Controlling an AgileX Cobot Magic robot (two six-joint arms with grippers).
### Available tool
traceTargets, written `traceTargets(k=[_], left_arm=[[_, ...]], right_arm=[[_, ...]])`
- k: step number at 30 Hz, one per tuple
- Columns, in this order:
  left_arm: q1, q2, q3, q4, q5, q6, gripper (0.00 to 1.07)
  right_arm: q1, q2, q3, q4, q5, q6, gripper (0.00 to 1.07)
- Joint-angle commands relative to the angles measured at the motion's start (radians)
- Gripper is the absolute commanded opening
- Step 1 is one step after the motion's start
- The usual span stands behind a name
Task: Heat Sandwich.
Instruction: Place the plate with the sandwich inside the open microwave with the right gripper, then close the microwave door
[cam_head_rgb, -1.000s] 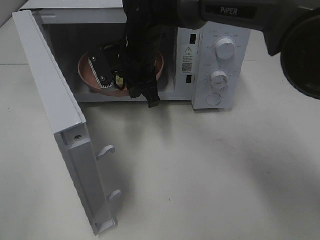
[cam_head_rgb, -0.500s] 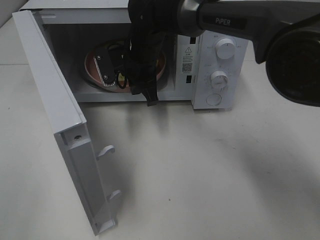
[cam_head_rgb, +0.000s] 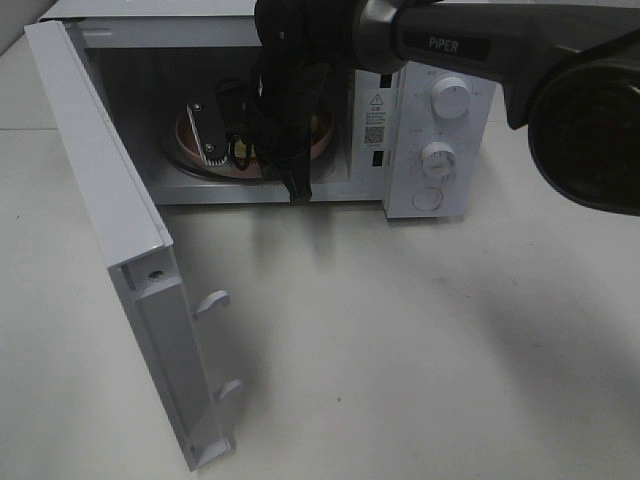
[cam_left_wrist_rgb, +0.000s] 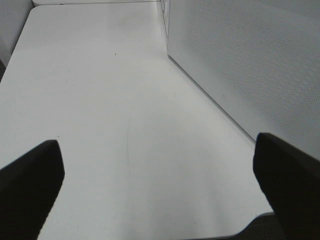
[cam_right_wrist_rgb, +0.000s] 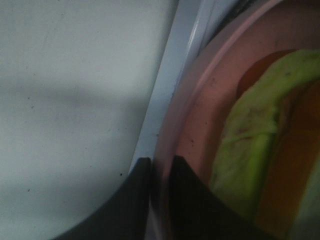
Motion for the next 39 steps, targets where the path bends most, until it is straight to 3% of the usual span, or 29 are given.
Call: traceTargets(k=[1, 5, 6, 9, 11, 24, 39], left_arm=[[0.005, -0.016, 0.001, -0.008, -0.006, -0.006, 0.98], [0.005, -0.016, 0.001, -0.008, -0.006, -0.006, 0.98], [0.005, -0.016, 0.001, -0.008, -0.006, -0.006, 0.98], [0.005, -0.016, 0.001, -0.008, -0.006, -0.006, 0.98], [0.005, -0.016, 0.001, -0.008, -0.006, -0.006, 0.98], [0.005, -0.016, 0.001, -0.008, -0.006, -0.006, 0.98], [0.005, -0.016, 0.001, -0.008, -0.006, -0.006, 0.98]], right_arm=[[-0.003, -0.007, -0.011, -0.003, -0.012, 0.025, 0.28], [-0.003, -0.007, -0.011, -0.003, -0.012, 0.091, 0.63], [-0.003, -0.007, -0.011, -0.003, -0.012, 0.091, 0.63], [-0.003, -0.011, -0.011, -0.003, -0.009, 0.129, 0.83], [-0.003, -0.014, -0.008, -0.003, -0.009, 0.132, 0.85], [-0.003, -0.080, 0.106, -0.022, -0.060, 0.132, 0.81], [-0.003, -0.245, 0.397, -0.025, -0.289, 0.132, 0.77]])
